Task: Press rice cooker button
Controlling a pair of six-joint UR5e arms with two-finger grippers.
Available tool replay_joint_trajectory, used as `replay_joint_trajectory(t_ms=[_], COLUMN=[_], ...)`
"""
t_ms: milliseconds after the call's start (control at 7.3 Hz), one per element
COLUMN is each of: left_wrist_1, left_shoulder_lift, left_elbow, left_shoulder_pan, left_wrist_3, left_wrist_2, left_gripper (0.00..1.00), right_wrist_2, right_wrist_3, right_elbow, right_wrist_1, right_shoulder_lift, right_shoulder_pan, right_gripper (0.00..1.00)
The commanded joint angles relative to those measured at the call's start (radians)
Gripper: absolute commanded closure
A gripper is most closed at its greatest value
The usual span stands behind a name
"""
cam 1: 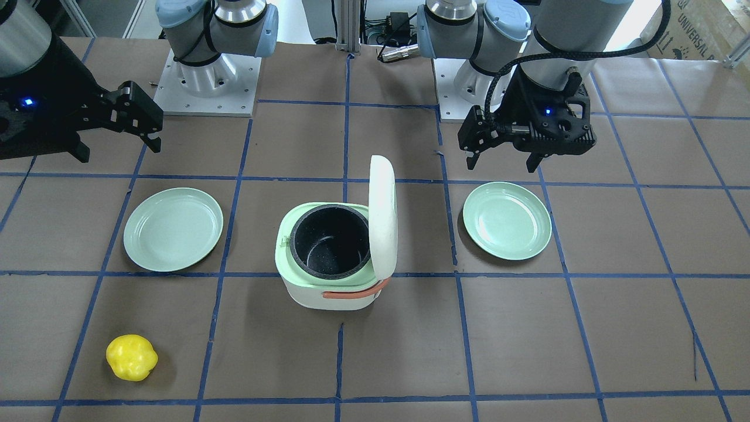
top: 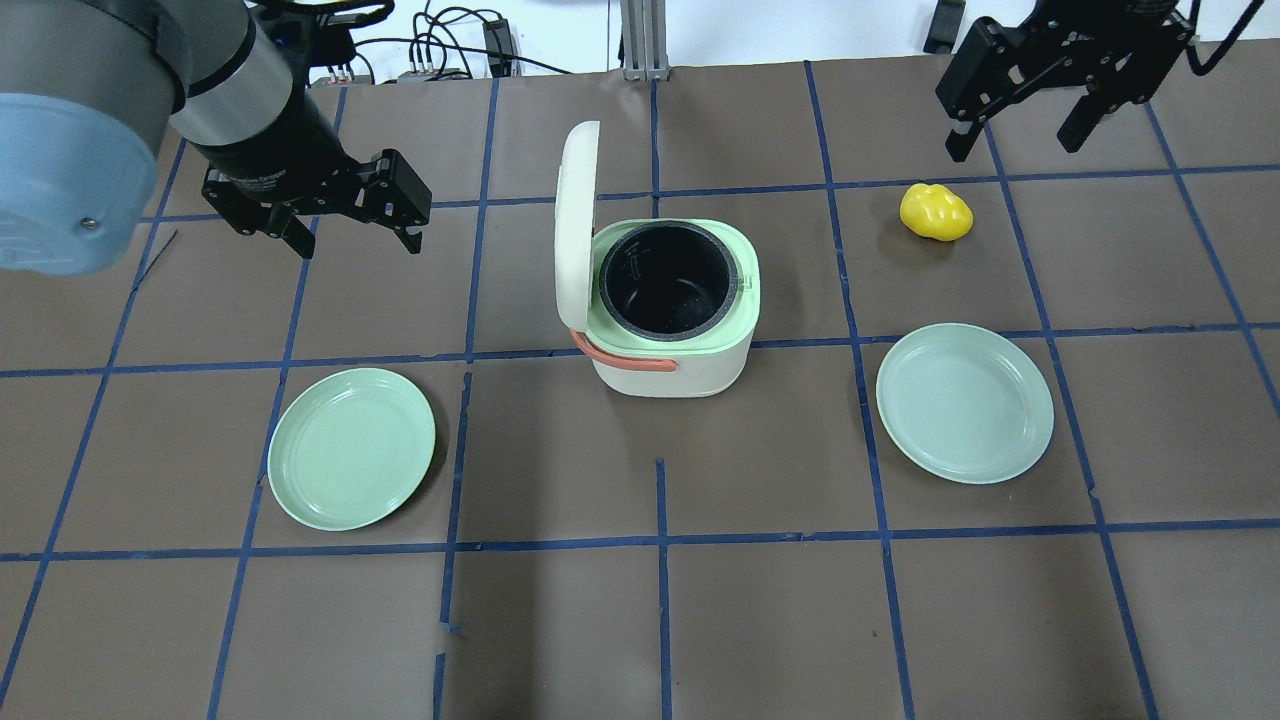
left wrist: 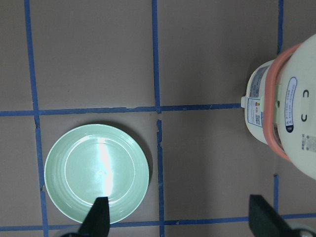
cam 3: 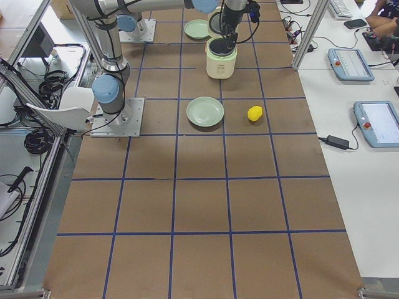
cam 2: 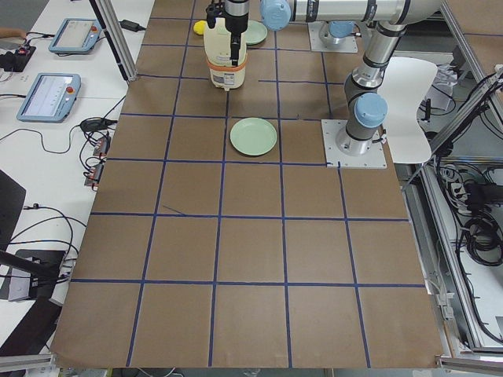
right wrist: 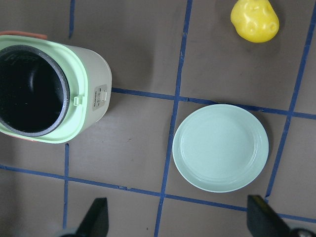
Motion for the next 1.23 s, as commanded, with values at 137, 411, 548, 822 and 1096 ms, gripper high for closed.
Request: replay_joint_trajectory(t_ms=[137,411,548,822,1096], left_wrist_1=[0.000,0.000,0.000,0.000,0.000], left_shoulder_lift=[0.000,0.000,0.000,0.000,0.000], left_elbow=[-0.001,-0.001,-0.001,-0.001,-0.001], left_shoulder_pan=[0.000,0.000,0.000,0.000,0.000], left_wrist_3=[0.000,0.000,0.000,0.000,0.000], left_wrist_2=[0.000,0.000,0.000,0.000,0.000], left_gripper=[0.00,0.00,0.00,0.00,0.00], right_wrist_2=[-0.031,-0.072,-0.073,-0.074,-0.061], right_wrist_3=[0.122,0.122,0.123,0.125,0.123], right_elbow=[0.027,0.041,0.041,0.041,0.040], right_wrist_1=[0.000,-0.003,-0.004,-0.003,-0.001], right_shoulder_lift=[-0.037,-0.039,-0.039,-0.039,-0.033], right_shoulder_pan=[0.025,0.028,0.028,0.028,0.042], right_gripper=[0.00,0.00,0.00,0.00,0.00])
